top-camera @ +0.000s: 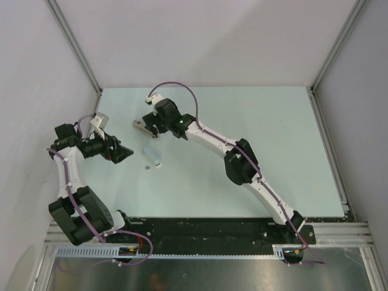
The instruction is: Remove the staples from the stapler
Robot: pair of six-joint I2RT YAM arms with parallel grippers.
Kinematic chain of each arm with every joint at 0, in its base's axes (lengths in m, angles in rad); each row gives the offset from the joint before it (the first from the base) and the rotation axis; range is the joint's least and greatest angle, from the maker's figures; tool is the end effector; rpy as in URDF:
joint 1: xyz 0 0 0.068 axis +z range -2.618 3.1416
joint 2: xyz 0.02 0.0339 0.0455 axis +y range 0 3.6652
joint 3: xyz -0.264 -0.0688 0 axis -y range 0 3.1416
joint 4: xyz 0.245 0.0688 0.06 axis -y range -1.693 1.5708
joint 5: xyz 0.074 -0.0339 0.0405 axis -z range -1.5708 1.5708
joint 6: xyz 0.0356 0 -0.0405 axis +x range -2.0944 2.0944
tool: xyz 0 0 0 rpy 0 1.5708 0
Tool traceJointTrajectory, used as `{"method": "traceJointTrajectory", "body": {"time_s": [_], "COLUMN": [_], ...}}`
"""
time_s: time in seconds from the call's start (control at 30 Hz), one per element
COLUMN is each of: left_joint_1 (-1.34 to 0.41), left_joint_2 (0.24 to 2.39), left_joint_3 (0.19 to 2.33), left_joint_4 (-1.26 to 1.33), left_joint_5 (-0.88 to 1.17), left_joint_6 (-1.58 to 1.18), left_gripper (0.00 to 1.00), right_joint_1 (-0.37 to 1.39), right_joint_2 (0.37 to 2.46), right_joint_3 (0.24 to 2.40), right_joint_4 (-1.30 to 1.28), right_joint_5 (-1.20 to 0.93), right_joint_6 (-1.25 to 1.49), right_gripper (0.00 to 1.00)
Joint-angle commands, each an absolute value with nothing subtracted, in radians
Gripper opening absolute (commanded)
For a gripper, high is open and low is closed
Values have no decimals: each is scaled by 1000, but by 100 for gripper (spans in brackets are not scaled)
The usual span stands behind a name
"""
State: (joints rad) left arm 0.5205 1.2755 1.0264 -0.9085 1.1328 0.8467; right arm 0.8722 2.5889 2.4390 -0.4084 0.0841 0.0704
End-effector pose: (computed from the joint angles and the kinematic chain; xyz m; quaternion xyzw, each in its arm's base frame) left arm 0.2166 0.0870 0.2822 0.2427 0.7971 -0.2979 0.4659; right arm 0.3809 0.4489 0.2168 -0.3222 0.8125 0.1872 0.4483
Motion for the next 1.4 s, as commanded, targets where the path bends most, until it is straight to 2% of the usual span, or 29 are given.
{"method": "traceJointTrajectory", "body": {"time_s": [0.0, 0.27, 0.43, 0.57, 0.77, 0.9, 0.97, 1.1, 1.27, 1.37], "left_joint_1": [499, 432, 405, 395, 379, 374, 374, 374, 372, 369], "left_joint_2": [1304, 1336, 1342, 1342, 1329, 1318, 1317, 1315, 1311, 1313], "left_joint_3": [1035, 1045, 1064, 1082, 1074, 1063, 1062, 1058, 1056, 1060], "left_joint_4": [-932, -868, -840, -833, -833, -834, -834, -834, -834, -833], "left_joint_5": [1052, 863, 779, 741, 723, 713, 712, 718, 712, 690], "left_joint_6": [792, 608, 516, 478, 467, 487, 494, 504, 512, 507], "left_gripper": [100, 100, 99, 100, 100, 100, 100, 99, 99, 99], "right_joint_1": [880, 877, 866, 857, 856, 862, 863, 862, 871, 877], "right_joint_2": [2641, 2704, 2724, 2730, 2741, 2743, 2743, 2744, 2744, 2748], "right_joint_3": [2533, 2551, 2554, 2555, 2556, 2556, 2555, 2554, 2553, 2550], "right_joint_4": [-266, -209, -186, -170, -142, -119, -119, -129, -139, -139], "right_joint_5": [-38, -88, -93, -101, -99, -88, -86, -87, -74, -62], "right_joint_6": [62, 90, 100, 109, 112, 109, 112, 113, 109, 109], "right_gripper": [87, 81, 74, 63, 53, 38, 34, 38, 51, 55]}}
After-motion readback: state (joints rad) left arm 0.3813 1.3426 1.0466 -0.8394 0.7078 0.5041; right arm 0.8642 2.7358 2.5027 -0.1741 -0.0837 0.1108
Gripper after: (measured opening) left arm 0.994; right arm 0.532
